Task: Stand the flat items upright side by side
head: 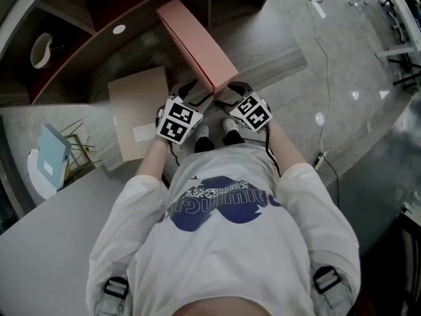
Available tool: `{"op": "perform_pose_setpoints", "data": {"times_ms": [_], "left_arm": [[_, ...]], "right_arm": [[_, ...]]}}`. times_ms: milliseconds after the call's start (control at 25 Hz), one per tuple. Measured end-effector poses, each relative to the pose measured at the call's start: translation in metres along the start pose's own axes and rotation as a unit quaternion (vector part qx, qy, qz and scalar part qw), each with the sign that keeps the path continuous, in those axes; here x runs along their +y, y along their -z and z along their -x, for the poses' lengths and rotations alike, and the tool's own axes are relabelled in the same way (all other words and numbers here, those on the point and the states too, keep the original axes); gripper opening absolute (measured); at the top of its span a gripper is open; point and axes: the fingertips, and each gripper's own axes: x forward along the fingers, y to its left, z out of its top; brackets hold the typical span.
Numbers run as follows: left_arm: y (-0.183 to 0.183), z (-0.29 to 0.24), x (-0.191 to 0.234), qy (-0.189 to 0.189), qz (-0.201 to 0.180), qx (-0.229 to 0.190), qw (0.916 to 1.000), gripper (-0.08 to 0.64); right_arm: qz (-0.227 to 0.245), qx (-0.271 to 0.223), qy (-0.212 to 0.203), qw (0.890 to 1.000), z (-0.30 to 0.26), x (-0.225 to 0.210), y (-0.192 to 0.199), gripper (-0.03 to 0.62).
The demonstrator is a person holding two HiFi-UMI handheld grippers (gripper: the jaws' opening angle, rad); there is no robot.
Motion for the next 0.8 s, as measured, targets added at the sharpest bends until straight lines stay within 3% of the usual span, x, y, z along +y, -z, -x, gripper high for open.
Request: {"op": "perform_pose_setpoints", "data": {"times_ms": [280,600,800], "left_arm": [[0.000,0.005,0.010,0.014,-0.021,0.011,0.9996,0.250],[0.002,0.005,0.012,0.049,-0.016,0.012,0.9986,0.250],[-0.001,0.001,0.017,0.061,-0.003,0.004,0.9981,0.250]], "right_arm": [[0.008,0.002,0.005,1.000,-0.002,-0.004,-0.007,0.206],[0.019,0.007,0.005,1.000,0.001,-0.010,-0.010,0.120],[0.014,0.001,0.015,1.000,0.001,-0.016,-0.014,0.110]]}}
